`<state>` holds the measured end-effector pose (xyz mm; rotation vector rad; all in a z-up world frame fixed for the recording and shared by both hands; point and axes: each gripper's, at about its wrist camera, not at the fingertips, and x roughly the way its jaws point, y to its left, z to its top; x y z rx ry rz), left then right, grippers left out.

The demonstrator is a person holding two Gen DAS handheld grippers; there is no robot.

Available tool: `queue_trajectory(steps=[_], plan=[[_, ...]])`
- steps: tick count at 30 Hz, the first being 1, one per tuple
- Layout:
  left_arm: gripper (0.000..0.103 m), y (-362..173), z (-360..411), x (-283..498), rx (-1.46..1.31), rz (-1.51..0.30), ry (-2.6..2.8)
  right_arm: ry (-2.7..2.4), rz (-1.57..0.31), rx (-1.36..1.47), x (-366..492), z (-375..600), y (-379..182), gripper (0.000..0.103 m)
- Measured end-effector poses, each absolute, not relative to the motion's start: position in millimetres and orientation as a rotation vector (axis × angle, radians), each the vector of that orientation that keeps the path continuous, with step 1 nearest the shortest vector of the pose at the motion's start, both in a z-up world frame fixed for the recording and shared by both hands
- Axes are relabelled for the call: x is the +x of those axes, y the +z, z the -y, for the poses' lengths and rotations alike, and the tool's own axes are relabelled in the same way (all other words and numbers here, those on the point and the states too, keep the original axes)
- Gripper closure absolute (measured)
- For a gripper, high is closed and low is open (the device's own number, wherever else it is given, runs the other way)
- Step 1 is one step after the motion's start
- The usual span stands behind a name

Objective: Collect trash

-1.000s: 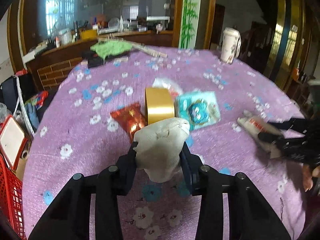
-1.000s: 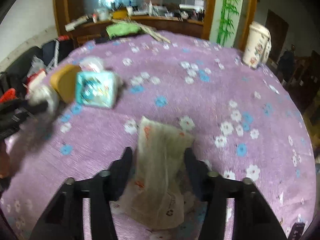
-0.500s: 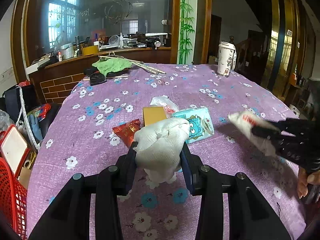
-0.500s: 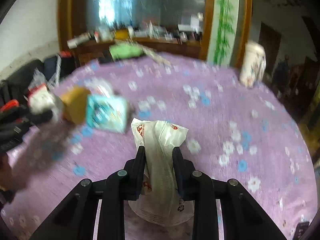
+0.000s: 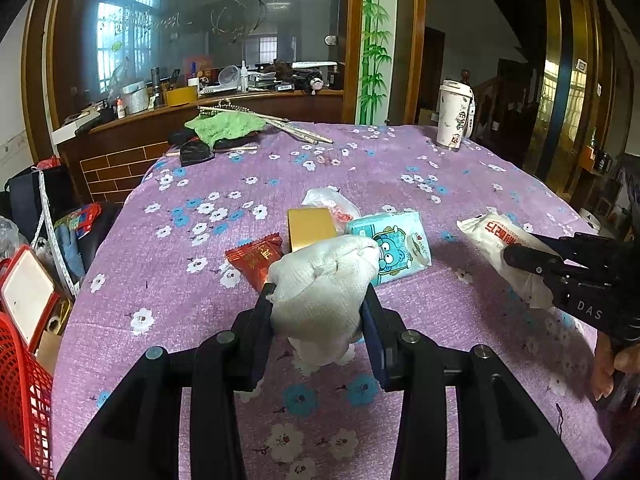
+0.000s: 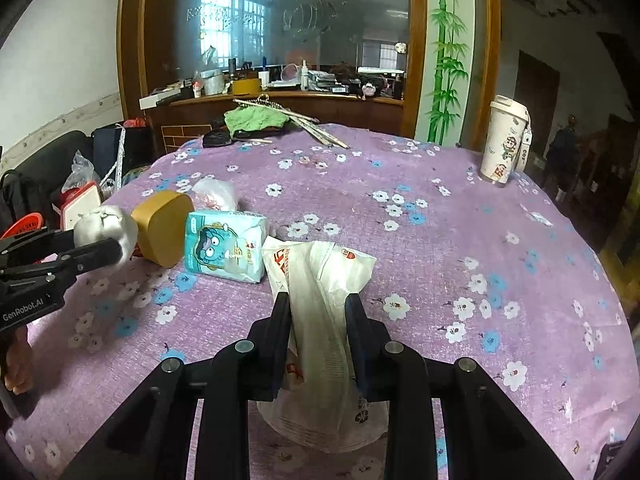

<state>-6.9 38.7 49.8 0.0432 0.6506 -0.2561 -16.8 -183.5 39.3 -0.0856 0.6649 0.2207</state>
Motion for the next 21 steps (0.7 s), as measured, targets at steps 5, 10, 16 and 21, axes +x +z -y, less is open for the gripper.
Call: queue_trajectory(steps=[5, 10, 16, 21], plan=[[0.064, 49.5, -39.1, -6.5, 0.043, -0.651, -0.257, 0.217, -0.658, -0.086, -17.9, 183.7, 40.0, 0.074], [0.064, 48.6, -39.6, -5.8, 0.043, -0.653, -0.257, 0.214, -0.656, -0.082, -18.1, 183.7, 40.9, 0.074], [0.064, 47.3, -40.0, -6.0, 0.044, -0.656, -0.254, 0.216, -0.652, -0.082, -19.0, 184.1, 42.1, 0.074], [0.064, 47.0, -40.4, -5.9, 0.044, -0.657, -0.255, 0.212, -0.649, -0.083, -18.9, 183.7, 42.5, 0.074]])
